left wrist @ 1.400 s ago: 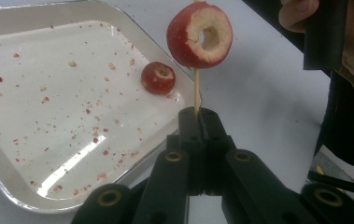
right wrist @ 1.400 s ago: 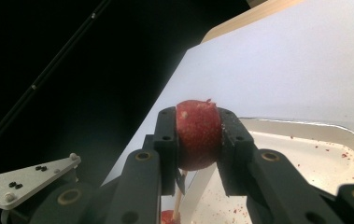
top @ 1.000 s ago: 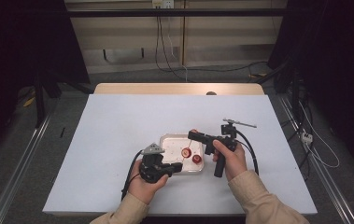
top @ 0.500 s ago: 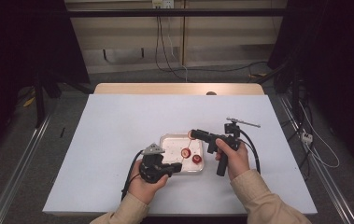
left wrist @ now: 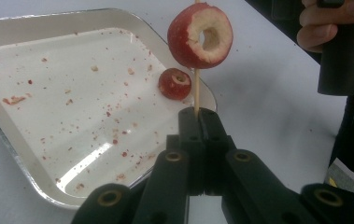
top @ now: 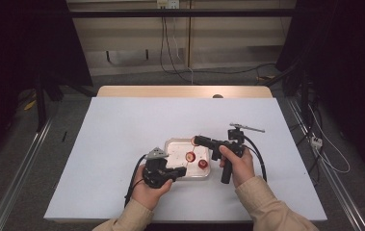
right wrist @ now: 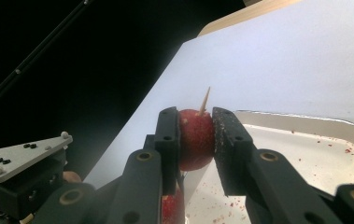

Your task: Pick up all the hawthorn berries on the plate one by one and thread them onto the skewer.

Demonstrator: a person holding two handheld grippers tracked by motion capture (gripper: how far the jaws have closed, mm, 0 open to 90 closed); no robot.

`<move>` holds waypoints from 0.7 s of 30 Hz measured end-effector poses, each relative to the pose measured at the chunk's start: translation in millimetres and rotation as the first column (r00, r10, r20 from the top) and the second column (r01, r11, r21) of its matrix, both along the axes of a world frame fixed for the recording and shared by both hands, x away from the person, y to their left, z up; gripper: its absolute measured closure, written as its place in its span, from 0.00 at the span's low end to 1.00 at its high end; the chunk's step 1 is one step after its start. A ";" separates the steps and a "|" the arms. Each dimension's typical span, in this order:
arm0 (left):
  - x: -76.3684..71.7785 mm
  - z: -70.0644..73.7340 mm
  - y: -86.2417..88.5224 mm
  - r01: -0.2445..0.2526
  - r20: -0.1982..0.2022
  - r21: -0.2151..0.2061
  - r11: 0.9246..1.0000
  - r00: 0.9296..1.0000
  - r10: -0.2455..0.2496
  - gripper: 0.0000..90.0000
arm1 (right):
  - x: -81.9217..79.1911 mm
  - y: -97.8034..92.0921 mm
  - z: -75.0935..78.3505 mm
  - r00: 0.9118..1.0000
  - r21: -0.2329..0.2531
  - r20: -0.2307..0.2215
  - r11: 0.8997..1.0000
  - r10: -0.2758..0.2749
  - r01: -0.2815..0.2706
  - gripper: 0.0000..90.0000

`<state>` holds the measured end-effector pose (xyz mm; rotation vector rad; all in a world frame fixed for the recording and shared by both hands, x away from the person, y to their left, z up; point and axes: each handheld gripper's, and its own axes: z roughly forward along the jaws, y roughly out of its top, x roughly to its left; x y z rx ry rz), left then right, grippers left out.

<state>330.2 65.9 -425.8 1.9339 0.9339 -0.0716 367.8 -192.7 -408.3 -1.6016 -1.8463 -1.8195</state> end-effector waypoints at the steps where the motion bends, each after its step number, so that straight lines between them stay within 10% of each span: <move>1: 0.1 0.1 0.1 0.000 0.000 0.001 1.000 1.000 0.000 1.00 | -0.2 0.2 -0.2 1.000 0.003 0.002 1.000 -0.004 0.004 0.82; 21: 2.6 0.9 3.9 -0.021 -0.019 -0.001 1.000 1.000 0.020 1.00 | -5.7 14.9 -5.9 1.000 -0.034 0.007 0.999 0.024 -0.024 0.82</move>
